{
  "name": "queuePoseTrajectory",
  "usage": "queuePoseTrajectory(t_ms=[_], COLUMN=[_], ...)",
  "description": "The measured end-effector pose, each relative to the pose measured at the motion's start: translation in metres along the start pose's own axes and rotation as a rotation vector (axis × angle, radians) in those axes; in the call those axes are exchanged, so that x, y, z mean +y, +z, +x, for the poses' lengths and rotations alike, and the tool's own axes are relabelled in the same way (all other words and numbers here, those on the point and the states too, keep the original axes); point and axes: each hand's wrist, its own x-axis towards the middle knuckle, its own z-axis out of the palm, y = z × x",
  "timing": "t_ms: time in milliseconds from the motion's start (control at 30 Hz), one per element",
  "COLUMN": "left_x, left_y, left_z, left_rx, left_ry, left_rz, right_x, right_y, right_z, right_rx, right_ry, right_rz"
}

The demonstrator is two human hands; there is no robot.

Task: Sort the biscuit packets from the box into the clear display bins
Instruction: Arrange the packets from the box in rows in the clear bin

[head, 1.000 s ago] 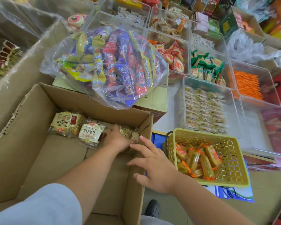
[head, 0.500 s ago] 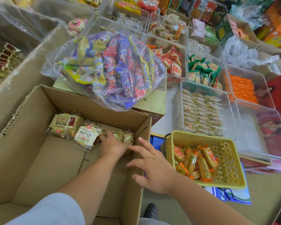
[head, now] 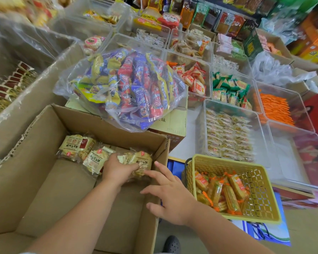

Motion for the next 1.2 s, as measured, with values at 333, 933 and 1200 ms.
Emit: queuePoseTrajectory(t_ms=[333,933,1200], left_x=[0.014,0.102,0.117], left_y=[-0.049,0.105,0.141], left_z=[-0.087,-0.228,-0.227], left_rx=[0.213,0.228,0.128], left_ry=[0.26,0.966,0.758], left_rz=[-0.337,0.51,0.306], right_x=[-0.013,0.095,0.16], right_y=[-0.036,-0.118,-0.128], right_z=[-0.011,-0.119,-0.135], right_rx=[0.144,-0.189,-0.113], right_ry=[0.171,0.389,0.388], right_rz=[0.76,1.864,1.899])
